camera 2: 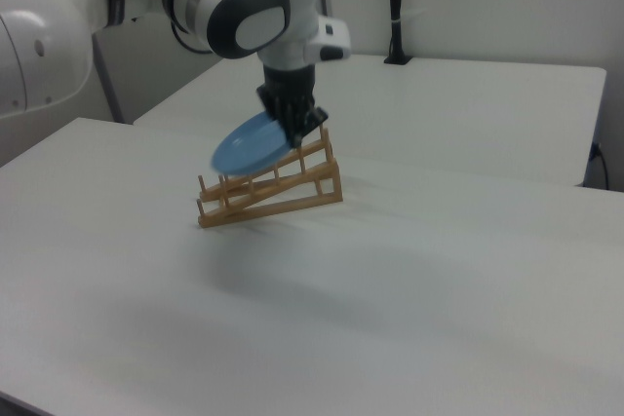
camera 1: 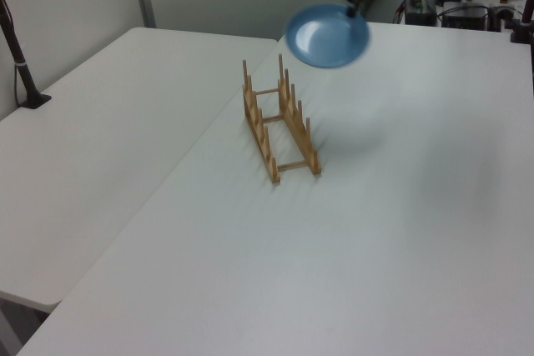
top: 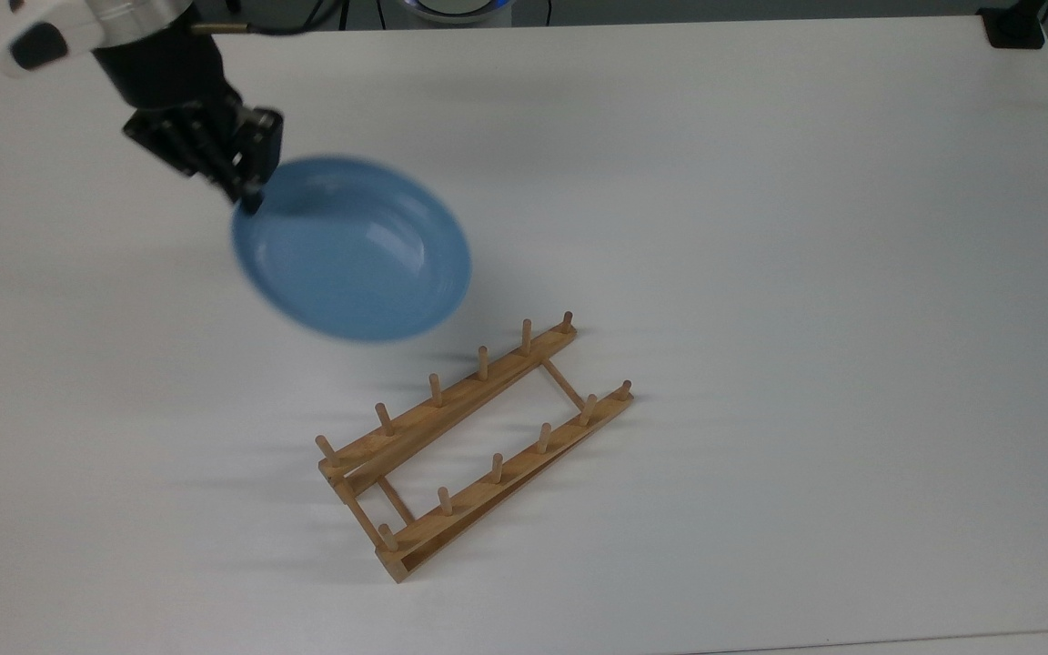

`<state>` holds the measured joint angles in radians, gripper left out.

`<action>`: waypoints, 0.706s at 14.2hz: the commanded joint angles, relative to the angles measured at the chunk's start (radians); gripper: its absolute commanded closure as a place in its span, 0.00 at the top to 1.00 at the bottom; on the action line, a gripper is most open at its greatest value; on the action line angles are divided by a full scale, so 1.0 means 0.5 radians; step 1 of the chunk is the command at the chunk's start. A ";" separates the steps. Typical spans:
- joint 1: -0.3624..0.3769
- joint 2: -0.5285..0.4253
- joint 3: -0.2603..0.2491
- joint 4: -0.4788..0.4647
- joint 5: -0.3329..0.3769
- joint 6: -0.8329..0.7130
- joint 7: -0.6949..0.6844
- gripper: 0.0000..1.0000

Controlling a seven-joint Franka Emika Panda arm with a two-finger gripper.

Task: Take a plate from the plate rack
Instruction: 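Lift the blue plate up out of the rack slots, then carry the plate beside the rack and lower it flat onto the table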

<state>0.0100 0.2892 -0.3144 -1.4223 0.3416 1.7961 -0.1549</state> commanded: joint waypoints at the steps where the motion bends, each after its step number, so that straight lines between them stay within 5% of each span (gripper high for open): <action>1: 0.072 -0.164 -0.043 -0.370 0.007 -0.340 -0.425 0.00; 10: 0.081 0.047 -0.034 -0.708 -0.171 -0.040 -0.528 0.00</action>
<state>0.0282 0.3131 -0.3178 -1.7174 0.2904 1.7303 -0.3871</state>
